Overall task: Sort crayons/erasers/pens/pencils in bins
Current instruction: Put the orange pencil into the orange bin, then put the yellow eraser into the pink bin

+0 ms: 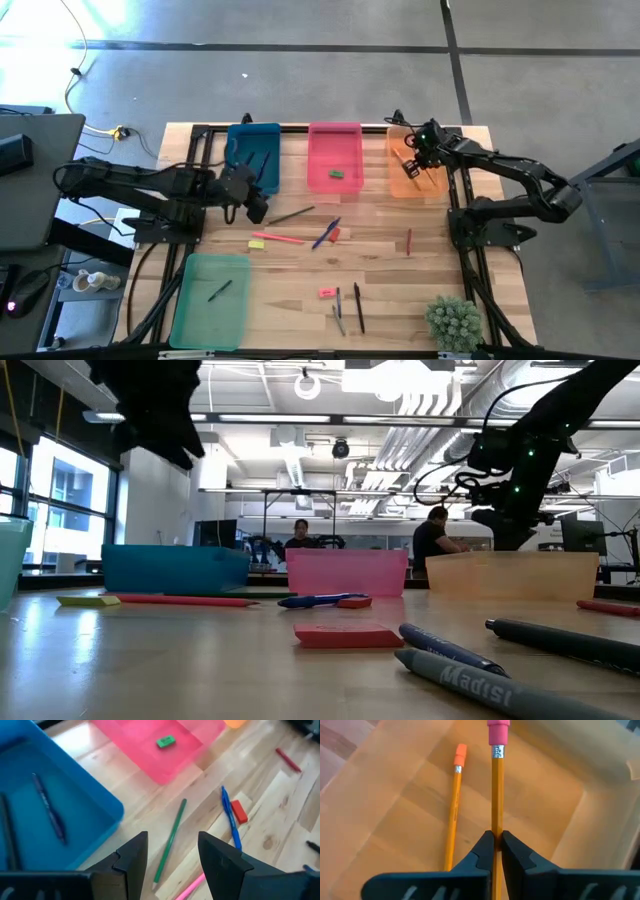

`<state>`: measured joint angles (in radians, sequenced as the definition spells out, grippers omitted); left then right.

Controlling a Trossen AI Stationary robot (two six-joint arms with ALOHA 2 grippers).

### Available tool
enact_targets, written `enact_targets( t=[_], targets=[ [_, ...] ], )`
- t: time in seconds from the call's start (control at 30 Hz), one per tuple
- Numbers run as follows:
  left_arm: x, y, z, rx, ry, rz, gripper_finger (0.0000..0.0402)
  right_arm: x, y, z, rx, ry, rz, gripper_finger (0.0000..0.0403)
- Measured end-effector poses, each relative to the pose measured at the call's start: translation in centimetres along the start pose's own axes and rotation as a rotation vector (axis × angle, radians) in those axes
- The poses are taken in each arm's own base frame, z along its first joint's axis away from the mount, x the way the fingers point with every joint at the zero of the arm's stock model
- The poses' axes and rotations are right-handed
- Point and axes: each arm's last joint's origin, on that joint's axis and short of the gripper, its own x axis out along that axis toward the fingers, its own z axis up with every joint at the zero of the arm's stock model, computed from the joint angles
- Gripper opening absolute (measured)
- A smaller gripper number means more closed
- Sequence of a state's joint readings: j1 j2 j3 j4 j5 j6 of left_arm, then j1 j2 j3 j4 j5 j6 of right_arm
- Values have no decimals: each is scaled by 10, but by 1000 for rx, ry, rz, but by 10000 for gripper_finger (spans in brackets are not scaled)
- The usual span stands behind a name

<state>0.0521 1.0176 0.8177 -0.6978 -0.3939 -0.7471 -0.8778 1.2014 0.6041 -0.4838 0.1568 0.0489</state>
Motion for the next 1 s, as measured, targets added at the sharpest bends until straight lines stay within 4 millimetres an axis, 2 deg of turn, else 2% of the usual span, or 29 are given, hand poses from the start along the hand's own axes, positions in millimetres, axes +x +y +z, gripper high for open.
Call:
enact_targets(
  t=[0.3,0.6,0.8,1.0],
  targets=[
    [40,-21,-2,16,33,23,161,1,-2,-1,16,9,10,49],
    [71,-31,-14,86,151,12,161,0,-2,0,41,15,12,92],
    [83,-38,-18,133,204,-61,161,-14,-1,14,48,25,94,98],
    [84,-52,-3,113,157,-106,161,-35,0,31,54,25,106,98]
  ],
)
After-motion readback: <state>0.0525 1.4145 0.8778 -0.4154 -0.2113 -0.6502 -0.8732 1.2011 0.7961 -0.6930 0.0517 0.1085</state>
